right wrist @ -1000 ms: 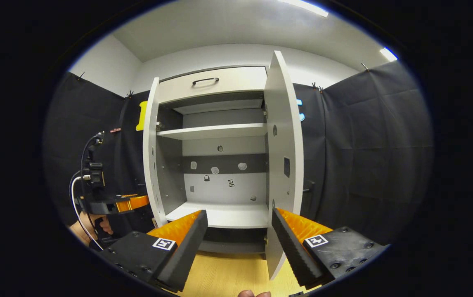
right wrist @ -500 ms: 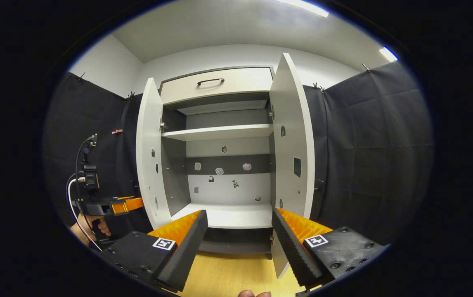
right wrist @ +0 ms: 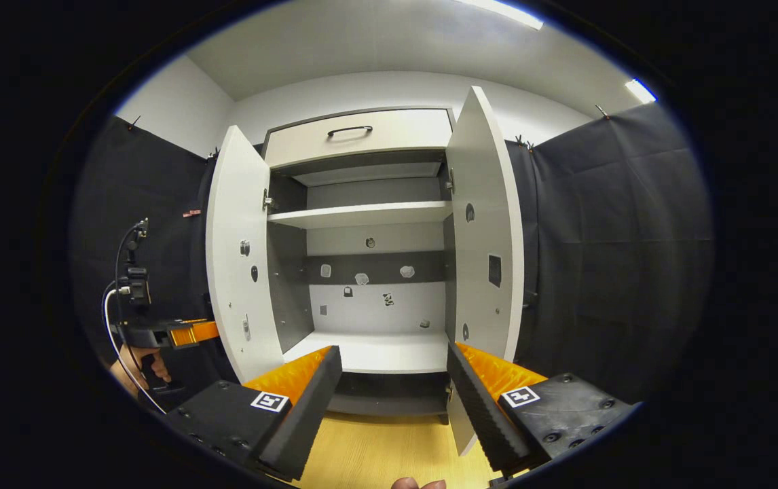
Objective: Open the right door of the double-door shoe cabinet with the right hand, and open the left door with the left hand.
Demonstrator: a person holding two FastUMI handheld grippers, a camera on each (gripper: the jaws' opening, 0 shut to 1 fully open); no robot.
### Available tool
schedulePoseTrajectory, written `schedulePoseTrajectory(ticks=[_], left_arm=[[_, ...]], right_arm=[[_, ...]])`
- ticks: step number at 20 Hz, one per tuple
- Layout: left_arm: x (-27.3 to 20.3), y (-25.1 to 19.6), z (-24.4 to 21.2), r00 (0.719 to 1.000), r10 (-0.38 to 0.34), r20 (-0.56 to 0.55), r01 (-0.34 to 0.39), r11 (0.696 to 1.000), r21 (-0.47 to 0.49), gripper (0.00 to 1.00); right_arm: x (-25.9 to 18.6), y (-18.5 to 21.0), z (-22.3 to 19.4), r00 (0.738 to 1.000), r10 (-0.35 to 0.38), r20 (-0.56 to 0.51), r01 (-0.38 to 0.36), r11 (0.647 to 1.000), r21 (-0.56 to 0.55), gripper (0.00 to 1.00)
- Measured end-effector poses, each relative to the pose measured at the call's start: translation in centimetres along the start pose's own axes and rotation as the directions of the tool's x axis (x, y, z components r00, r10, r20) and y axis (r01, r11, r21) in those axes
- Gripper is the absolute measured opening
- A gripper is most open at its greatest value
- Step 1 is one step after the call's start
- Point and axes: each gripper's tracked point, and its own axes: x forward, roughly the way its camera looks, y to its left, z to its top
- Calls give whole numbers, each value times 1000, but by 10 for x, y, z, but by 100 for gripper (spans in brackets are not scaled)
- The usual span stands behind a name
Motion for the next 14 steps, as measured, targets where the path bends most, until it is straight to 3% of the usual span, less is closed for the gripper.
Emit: schedulePoseTrajectory(ticks=[6, 8, 9, 14], left_arm=[[-10, 69, 7, 991, 136, 0, -136, 990, 42, 8], [-8, 54, 6, 998, 55, -19, -55, 998, 2, 2], [-9, 54, 5, 999, 48, -21, -48, 999, -1, 8], [-10, 60, 2, 998, 54, -20, -54, 998, 18, 7]], right_arm=[[-2, 4, -3, 1000, 4, 1, -4, 1000, 4, 98], [-1, 5, -2, 1000, 5, 1, -5, 1000, -2, 98], [-1, 7, -1, 1000, 9, 6, -9, 1000, -10, 98], [4, 3, 3, 1000, -3, 4, 3, 1000, 2, 98]])
